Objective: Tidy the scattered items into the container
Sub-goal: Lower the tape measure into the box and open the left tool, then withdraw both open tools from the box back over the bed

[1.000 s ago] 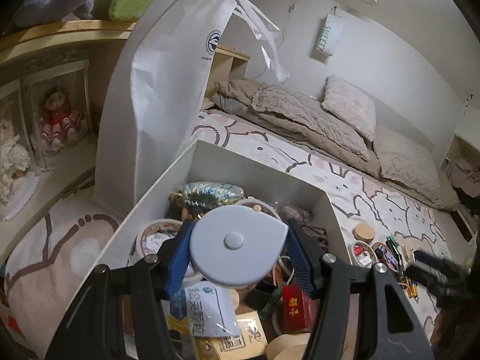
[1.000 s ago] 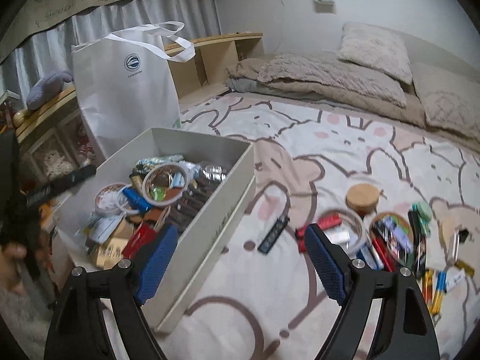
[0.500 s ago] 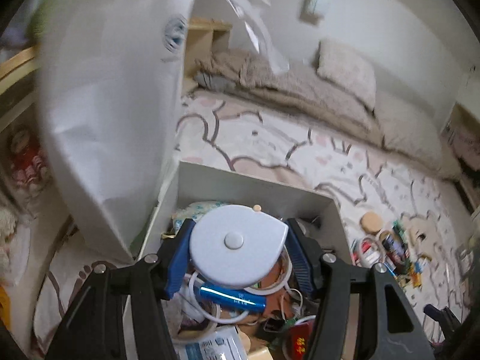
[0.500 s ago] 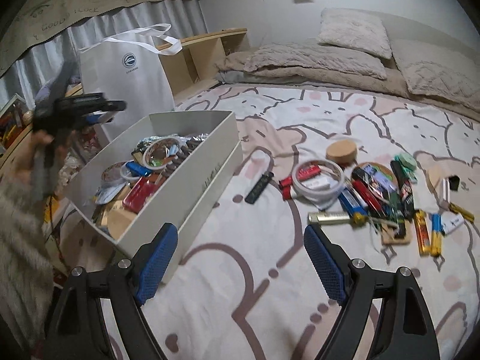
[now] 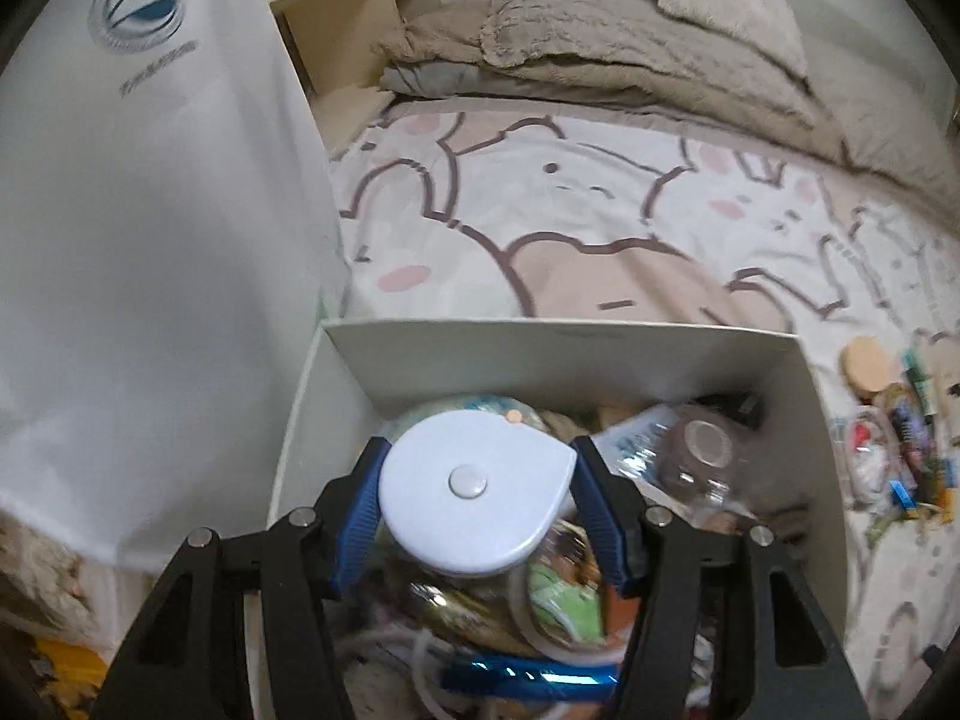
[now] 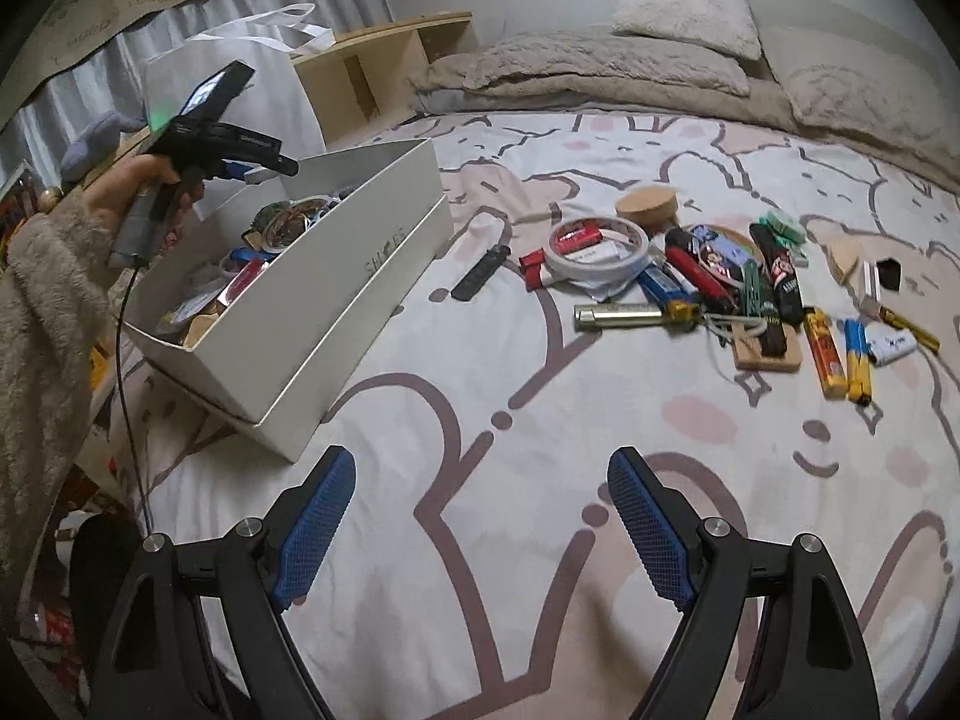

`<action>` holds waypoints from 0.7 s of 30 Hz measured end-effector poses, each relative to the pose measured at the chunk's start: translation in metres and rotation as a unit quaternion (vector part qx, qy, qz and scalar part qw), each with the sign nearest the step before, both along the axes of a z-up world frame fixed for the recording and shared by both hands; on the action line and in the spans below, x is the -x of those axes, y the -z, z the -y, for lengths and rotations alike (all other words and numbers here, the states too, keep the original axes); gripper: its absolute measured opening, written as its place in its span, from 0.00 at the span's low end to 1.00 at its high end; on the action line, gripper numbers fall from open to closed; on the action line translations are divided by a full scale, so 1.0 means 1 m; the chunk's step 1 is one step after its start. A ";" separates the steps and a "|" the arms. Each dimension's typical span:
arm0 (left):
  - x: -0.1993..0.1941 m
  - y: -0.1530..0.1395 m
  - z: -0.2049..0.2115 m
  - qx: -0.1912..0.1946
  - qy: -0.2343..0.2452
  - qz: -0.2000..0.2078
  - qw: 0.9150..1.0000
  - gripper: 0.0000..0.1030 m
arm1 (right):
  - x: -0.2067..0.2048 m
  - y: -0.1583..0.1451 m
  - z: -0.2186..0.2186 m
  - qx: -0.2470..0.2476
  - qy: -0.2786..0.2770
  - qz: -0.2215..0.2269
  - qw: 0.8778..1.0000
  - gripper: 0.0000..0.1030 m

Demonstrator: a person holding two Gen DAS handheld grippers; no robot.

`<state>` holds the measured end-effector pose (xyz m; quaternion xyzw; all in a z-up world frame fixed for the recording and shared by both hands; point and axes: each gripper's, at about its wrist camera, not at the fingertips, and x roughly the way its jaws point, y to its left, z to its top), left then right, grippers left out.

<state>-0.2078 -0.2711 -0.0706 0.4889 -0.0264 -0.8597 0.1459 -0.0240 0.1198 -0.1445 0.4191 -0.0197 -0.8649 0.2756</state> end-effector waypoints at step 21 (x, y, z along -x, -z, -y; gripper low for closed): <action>-0.020 -0.018 0.004 0.029 -0.055 -0.059 0.996 0.91 | -0.004 -0.006 -0.022 0.028 0.023 -0.008 0.999 0.84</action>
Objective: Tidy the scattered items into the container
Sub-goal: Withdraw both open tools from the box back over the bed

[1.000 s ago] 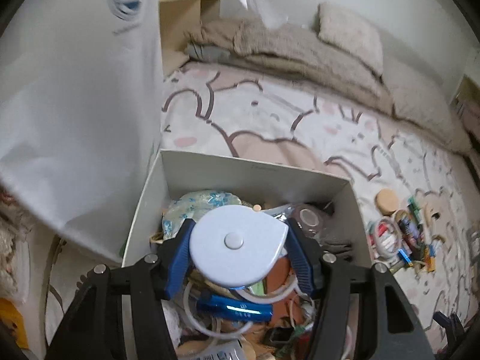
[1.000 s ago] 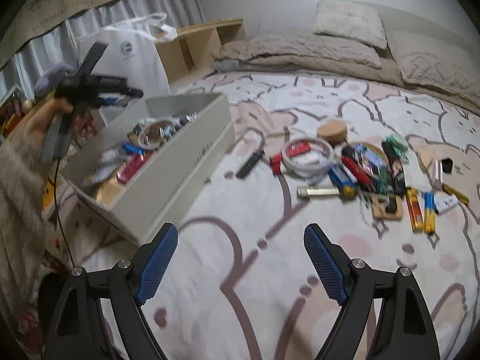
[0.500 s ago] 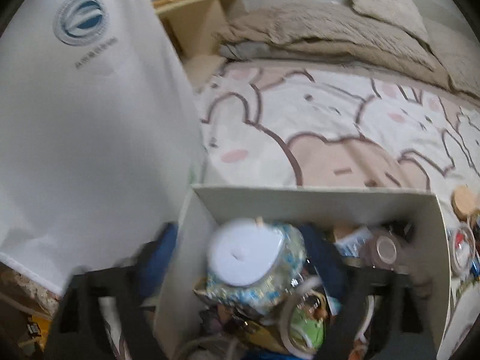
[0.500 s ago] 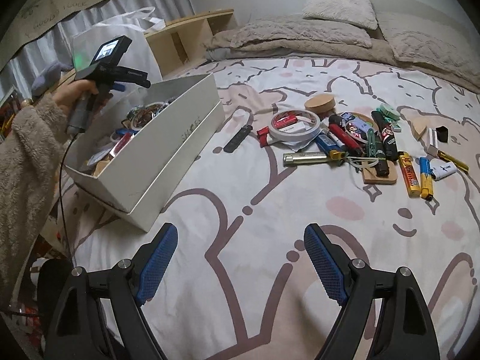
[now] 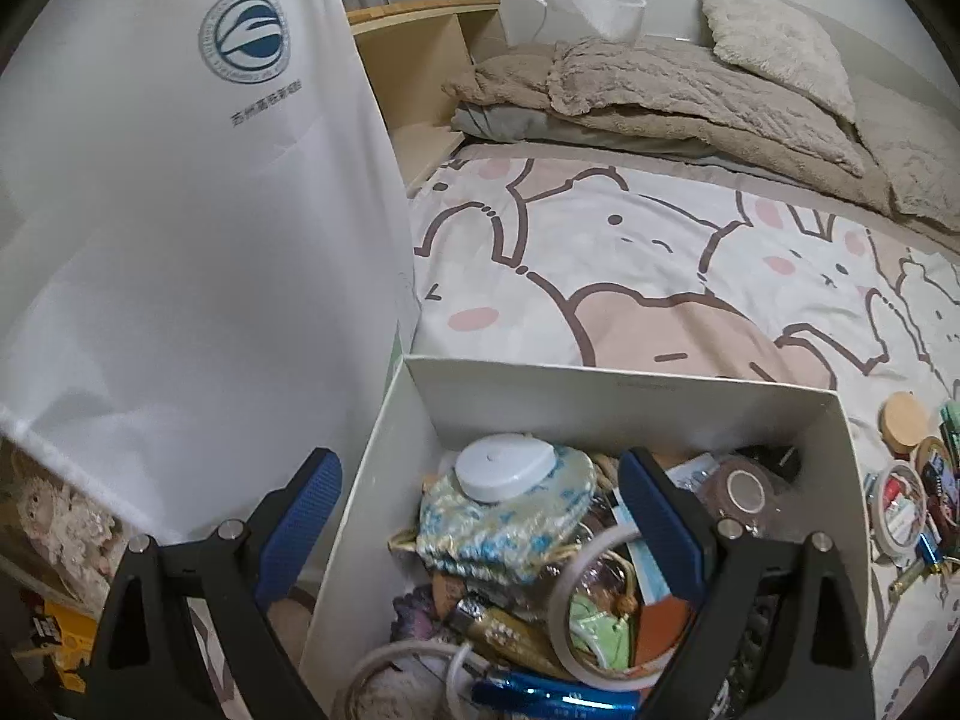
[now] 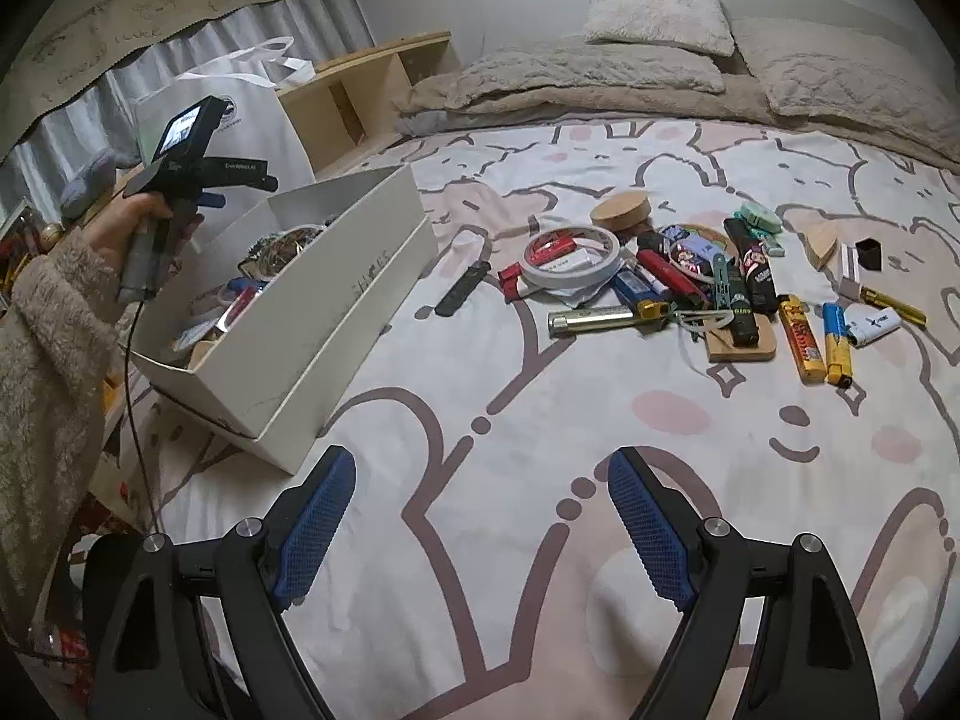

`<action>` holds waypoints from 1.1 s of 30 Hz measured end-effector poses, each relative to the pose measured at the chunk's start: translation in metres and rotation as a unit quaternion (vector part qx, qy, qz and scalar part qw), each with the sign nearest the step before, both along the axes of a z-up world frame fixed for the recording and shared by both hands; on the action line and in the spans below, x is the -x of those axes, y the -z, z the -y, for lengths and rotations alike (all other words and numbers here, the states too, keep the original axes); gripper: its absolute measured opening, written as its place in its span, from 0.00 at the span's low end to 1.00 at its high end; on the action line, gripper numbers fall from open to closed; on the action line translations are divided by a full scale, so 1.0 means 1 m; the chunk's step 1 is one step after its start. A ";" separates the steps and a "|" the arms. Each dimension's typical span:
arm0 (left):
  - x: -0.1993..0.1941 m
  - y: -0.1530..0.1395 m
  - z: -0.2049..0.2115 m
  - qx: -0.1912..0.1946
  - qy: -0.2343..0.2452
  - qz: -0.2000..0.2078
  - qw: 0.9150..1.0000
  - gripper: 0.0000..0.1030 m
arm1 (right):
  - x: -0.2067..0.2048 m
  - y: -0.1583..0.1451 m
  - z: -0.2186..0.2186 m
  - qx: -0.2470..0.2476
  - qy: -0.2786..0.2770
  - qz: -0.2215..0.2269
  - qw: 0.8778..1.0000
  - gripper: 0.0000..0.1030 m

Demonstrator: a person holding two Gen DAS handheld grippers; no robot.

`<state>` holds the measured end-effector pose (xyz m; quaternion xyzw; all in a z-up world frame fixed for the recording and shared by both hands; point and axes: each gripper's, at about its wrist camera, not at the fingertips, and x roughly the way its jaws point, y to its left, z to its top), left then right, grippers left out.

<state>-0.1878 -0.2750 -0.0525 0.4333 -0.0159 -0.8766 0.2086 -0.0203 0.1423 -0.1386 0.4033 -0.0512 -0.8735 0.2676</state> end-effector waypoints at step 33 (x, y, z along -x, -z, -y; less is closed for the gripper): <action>-0.160 -0.039 -0.100 -0.047 0.088 -0.109 0.989 1.00 | -0.036 -0.095 0.015 0.029 -0.005 -0.100 0.995 0.84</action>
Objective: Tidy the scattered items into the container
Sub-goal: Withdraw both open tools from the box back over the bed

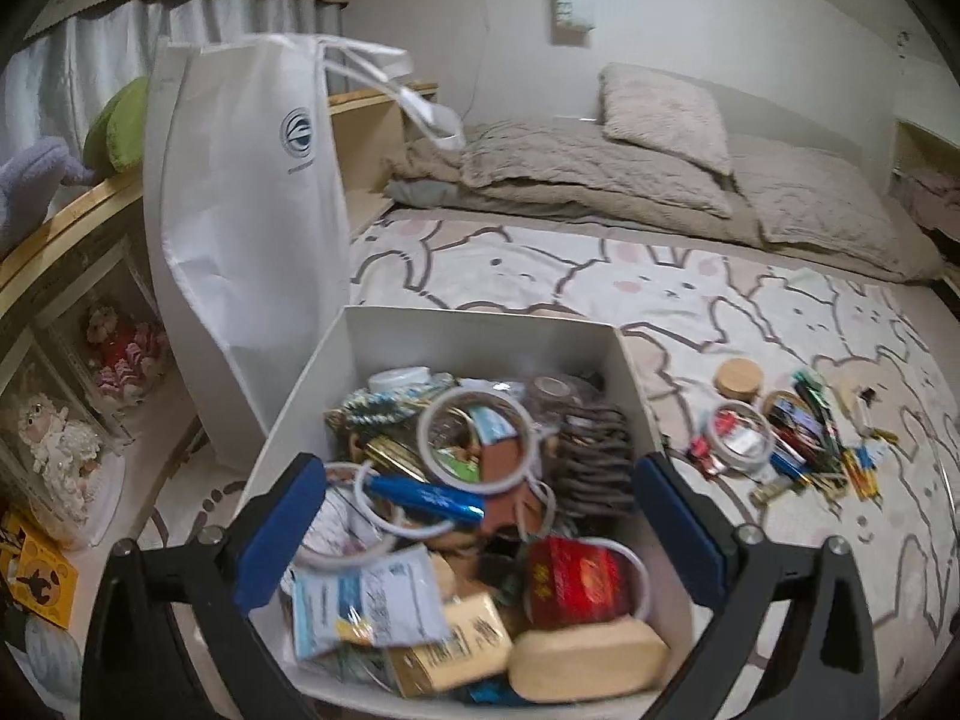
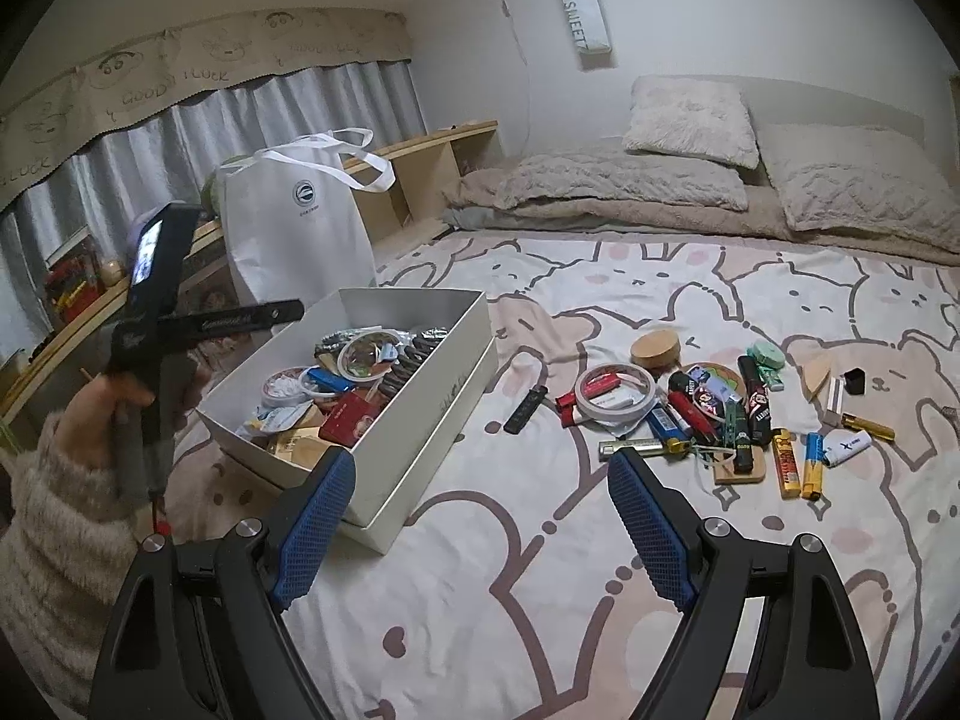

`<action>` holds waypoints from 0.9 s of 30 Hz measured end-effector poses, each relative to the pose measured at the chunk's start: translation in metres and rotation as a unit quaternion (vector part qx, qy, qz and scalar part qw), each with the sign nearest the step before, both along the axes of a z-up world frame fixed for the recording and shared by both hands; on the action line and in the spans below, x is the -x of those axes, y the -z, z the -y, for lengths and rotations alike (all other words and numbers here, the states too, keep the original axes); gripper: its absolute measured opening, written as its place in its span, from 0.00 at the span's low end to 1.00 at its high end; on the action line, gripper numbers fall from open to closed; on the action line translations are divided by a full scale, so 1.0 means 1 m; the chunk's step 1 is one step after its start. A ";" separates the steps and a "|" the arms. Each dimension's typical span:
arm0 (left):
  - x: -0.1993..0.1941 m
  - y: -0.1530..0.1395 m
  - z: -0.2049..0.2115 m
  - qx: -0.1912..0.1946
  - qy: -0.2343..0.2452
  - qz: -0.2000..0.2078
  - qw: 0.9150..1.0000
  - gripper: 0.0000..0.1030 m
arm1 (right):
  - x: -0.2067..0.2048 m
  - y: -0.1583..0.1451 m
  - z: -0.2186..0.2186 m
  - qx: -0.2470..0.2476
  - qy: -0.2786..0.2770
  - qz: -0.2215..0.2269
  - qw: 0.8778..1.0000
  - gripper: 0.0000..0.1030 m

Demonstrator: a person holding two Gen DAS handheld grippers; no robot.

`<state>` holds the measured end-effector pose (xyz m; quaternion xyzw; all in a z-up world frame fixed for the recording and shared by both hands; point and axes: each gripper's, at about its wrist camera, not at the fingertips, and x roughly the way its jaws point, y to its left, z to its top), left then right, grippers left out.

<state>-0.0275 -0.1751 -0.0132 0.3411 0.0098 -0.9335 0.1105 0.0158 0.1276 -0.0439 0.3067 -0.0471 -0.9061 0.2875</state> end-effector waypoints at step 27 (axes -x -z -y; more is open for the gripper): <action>-0.089 0.001 -0.098 -0.010 0.085 -0.066 0.994 1.00 | -0.036 -0.010 -0.041 -0.082 0.096 -0.107 0.986 1.00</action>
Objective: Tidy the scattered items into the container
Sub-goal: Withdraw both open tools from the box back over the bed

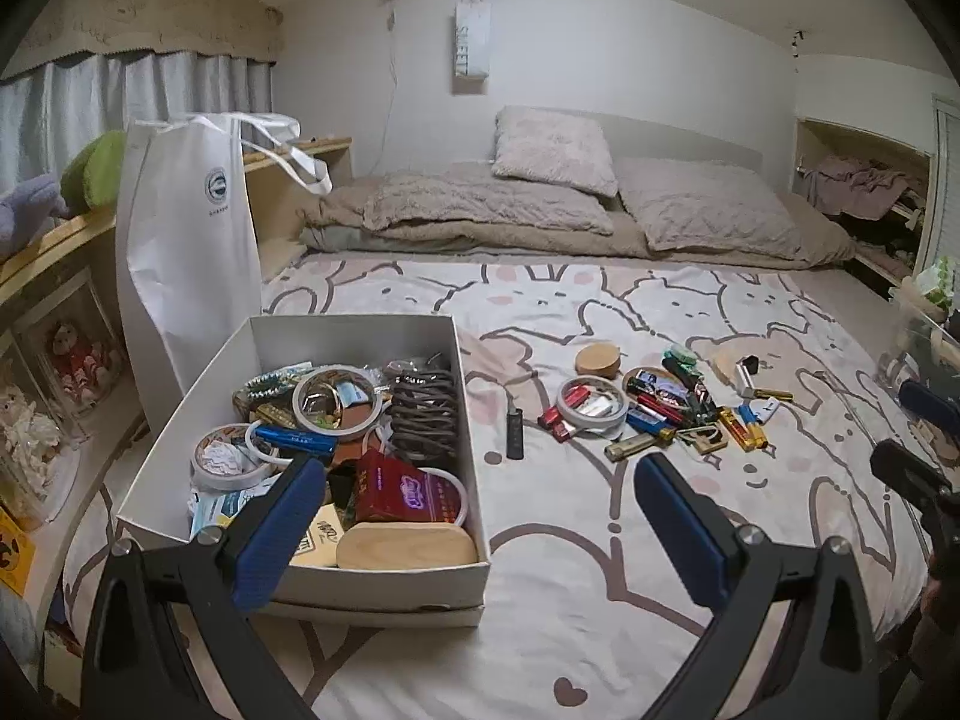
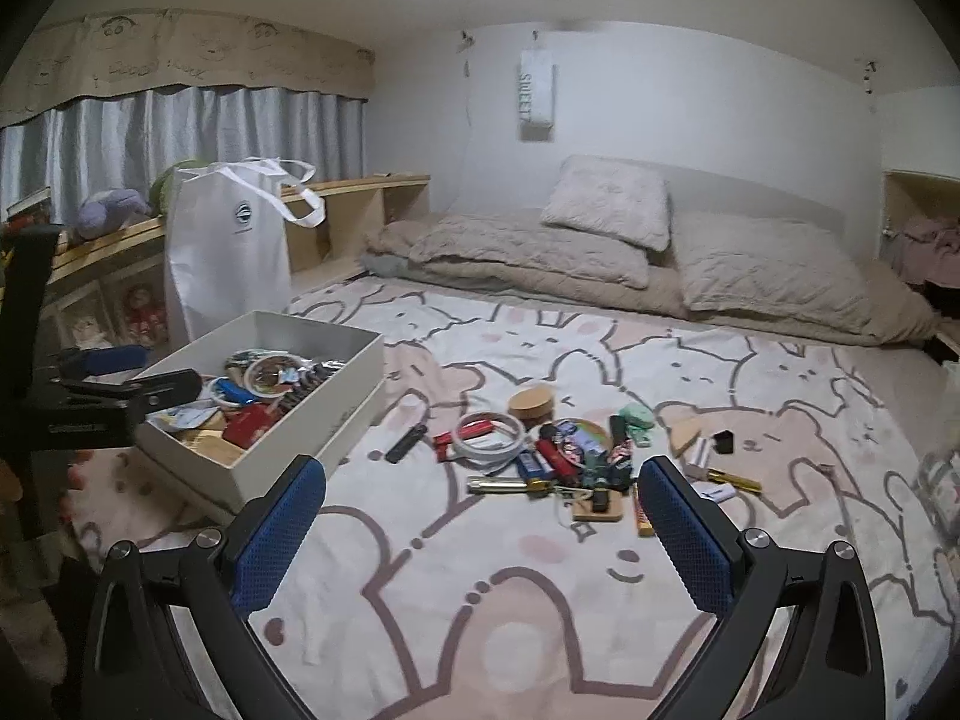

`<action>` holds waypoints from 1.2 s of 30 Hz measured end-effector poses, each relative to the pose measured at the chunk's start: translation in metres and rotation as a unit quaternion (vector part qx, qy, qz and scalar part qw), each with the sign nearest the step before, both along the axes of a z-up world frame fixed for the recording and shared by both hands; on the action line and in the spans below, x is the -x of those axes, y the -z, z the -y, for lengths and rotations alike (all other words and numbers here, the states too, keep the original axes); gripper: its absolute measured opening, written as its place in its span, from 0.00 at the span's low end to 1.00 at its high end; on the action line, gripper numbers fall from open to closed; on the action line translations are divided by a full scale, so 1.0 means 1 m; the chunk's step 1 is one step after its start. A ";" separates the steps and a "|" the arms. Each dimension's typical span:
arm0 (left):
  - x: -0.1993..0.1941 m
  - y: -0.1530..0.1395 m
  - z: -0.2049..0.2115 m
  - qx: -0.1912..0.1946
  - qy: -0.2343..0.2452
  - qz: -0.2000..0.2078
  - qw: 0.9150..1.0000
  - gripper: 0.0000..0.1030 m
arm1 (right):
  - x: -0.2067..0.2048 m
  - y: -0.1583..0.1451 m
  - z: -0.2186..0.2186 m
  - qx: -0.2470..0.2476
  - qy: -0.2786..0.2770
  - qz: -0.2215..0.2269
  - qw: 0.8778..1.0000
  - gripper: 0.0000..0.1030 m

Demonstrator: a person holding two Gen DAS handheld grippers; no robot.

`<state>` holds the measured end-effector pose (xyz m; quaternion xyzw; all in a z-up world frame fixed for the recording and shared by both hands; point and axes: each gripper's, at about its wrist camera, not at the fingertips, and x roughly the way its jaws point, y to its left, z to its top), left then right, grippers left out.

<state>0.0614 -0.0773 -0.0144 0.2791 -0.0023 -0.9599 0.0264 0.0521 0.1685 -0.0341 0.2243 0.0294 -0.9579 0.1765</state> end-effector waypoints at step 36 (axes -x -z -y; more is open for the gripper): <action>0.000 0.028 -0.043 -0.028 0.050 -0.006 0.998 1.00 | 0.003 0.021 -0.056 0.028 0.044 0.020 0.998 1.00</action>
